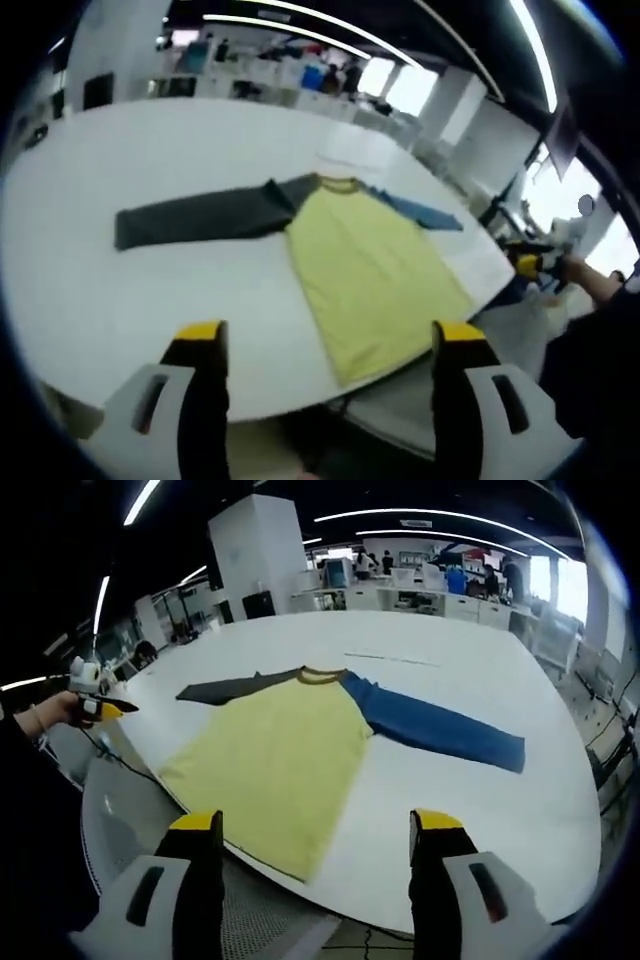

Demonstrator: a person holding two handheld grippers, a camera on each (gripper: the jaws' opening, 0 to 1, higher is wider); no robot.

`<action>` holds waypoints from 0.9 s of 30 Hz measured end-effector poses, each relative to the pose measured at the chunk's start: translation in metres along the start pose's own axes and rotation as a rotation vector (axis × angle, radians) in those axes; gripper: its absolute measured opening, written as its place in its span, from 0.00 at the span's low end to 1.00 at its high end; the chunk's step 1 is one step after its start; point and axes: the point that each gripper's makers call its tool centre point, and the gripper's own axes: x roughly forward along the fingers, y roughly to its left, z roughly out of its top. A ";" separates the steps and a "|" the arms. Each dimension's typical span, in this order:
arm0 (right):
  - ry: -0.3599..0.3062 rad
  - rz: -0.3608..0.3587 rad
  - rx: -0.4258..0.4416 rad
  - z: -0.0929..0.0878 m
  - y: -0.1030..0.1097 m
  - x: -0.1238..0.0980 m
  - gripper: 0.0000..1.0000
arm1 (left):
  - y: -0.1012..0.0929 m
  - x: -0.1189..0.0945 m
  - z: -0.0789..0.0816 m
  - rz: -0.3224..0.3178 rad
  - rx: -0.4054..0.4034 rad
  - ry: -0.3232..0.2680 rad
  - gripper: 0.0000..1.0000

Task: Fold the garment on the visible template until the final outline fits inside the template.

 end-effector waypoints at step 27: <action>-0.009 0.010 0.044 0.004 -0.005 -0.033 1.00 | -0.009 -0.033 0.004 -0.042 0.108 0.055 0.99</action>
